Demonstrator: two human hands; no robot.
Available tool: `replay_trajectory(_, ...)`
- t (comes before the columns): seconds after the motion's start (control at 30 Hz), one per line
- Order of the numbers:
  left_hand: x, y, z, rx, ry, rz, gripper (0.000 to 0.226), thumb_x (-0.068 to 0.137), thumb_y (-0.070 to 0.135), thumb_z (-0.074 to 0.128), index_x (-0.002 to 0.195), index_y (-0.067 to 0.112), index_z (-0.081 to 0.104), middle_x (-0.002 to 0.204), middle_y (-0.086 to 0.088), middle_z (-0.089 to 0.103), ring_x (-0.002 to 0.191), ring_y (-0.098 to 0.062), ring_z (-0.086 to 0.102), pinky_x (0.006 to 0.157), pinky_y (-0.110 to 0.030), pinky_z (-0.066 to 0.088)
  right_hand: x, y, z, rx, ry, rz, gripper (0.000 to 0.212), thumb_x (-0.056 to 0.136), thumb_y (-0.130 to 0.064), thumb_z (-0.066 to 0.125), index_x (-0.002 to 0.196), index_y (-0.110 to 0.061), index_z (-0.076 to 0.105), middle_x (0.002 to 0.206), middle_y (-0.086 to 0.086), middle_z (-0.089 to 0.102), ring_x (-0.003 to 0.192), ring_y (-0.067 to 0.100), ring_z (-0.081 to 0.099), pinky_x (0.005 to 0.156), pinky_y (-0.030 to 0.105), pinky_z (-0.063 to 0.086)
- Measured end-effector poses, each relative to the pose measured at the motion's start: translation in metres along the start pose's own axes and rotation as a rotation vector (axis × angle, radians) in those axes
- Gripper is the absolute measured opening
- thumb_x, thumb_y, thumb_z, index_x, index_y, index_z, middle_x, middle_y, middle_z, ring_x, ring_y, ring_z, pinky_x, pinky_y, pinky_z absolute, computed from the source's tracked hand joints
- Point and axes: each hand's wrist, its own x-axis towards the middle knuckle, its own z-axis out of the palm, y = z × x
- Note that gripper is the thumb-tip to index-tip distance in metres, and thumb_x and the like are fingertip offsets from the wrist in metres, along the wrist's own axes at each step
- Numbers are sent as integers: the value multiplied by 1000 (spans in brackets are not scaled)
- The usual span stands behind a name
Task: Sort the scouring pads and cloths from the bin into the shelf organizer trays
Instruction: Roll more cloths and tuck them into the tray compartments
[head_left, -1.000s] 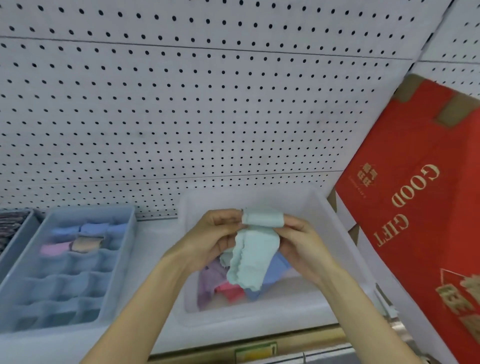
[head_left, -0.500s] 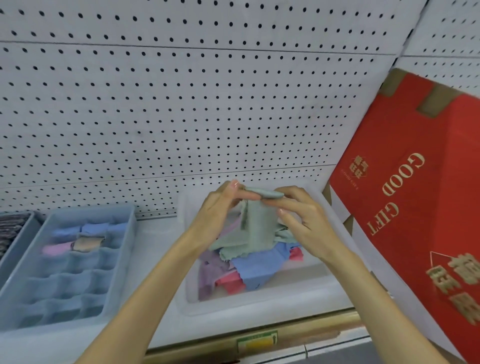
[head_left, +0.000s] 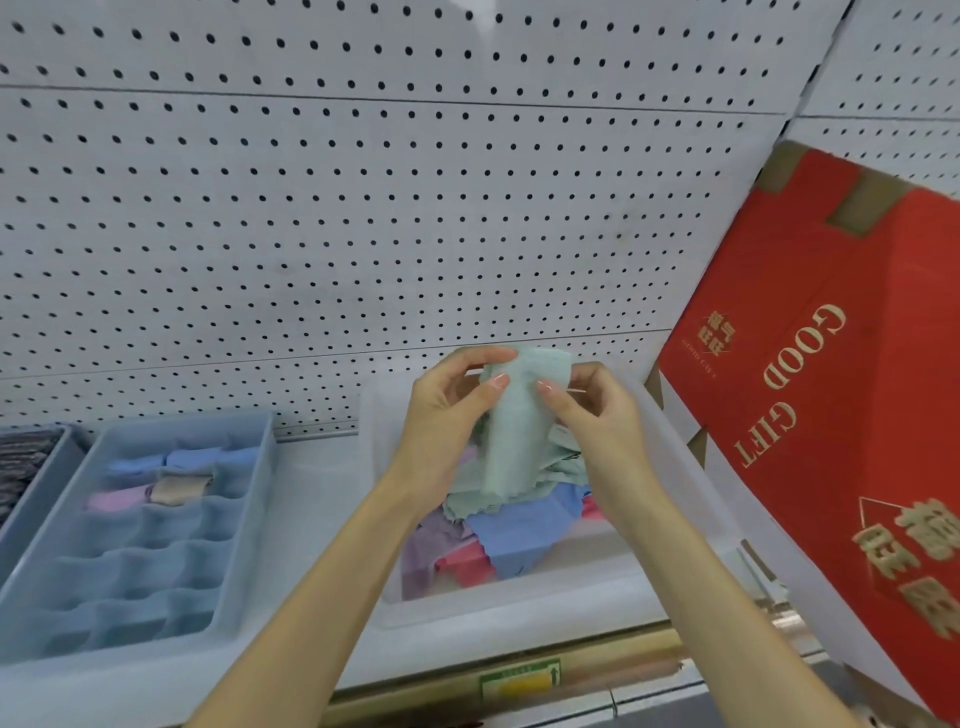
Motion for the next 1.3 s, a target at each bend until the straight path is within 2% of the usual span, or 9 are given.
replay_trajectory(0.23, 0, -6, -3, -45, -10, -22, 29, 91, 21, 48, 113, 26, 66, 108, 1, 64, 92, -24, 49, 80, -45, 38, -3, 4, 5, -42, 52, 99, 31, 77, -28, 78, 95, -14, 56, 92, 3, 62, 81, 12, 60, 70, 25, 53)
replay_trajectory(0.33, -3, -9, -4, -12, 3, -4, 32, 90, 29, 46, 114, 33, 66, 134, -3, 54, 112, -17, 57, 94, -39, 47, -7, 9, 8, -40, -54, 186, 30, 80, -28, 76, 94, -7, 61, 95, 12, 69, 88, 22, 67, 74, 33, 56)
replay_trajectory(0.5, -6, -19, -10, 8, 10, -60, 34, 94, 33, 45, 123, 38, 62, 138, 7, 54, 128, -15, 51, 108, -47, 41, -8, 8, 10, 134, -136, 272, 14, 87, -17, 68, 86, -4, 65, 83, 8, 71, 81, 22, 68, 73, 35, 55)
replay_trajectory(0.6, -11, -28, -12, -117, 39, -138, 36, 103, 22, 37, 133, 31, 55, 137, 4, 57, 126, -17, 54, 103, -41, 46, -8, 10, 16, 201, -107, 308, 12, 87, -17, 68, 78, -9, 63, 77, 7, 69, 71, 20, 66, 63, 31, 52)
replay_trajectory(0.7, -19, -33, -5, -290, 78, -205, 37, 102, 21, 37, 135, 22, 53, 130, -2, 63, 110, -16, 64, 80, -30, 56, -10, 15, 25, 191, -80, 288, 14, 89, -14, 66, 78, -8, 59, 73, 10, 66, 65, 19, 64, 52, 25, 50)
replay_trajectory(0.87, -22, -41, -2, -392, 143, -264, 37, 101, 21, 39, 135, 23, 52, 131, -7, 62, 113, -24, 63, 75, -32, 57, -12, 31, 27, -153, -29, 93, 23, 88, -18, 68, 76, -7, 51, 65, 13, 56, 61, 19, 53, 53, 29, 42)
replay_trajectory(1.0, -24, -43, -3, -256, 166, -214, 40, 97, 6, 49, 132, 24, 53, 129, 0, 61, 110, -16, 64, 75, -26, 56, -17, 35, 25, -438, -6, -32, 31, 88, -29, 68, 72, -19, 43, 52, -2, 45, 44, 7, 37, 42, 18, 30)
replay_trajectory(1.17, -24, -46, 5, -172, 180, -217, 52, 96, -7, 42, 136, 26, 49, 135, -3, 55, 124, -23, 55, 104, -43, 46, -21, 44, 22, -579, 10, -54, 42, 87, -43, 66, 68, -23, 34, 52, -6, 41, 45, 8, 37, 47, 26, 30)
replay_trajectory(1.3, -27, -46, 10, -264, 146, -259, 53, 99, -4, 38, 141, 29, 40, 121, -2, 62, 108, -18, 64, 83, -30, 57, -25, 47, 17, -636, 68, -58, 44, 85, -48, 64, 68, -22, 35, 51, -9, 39, 44, 6, 39, 46, 24, 27)
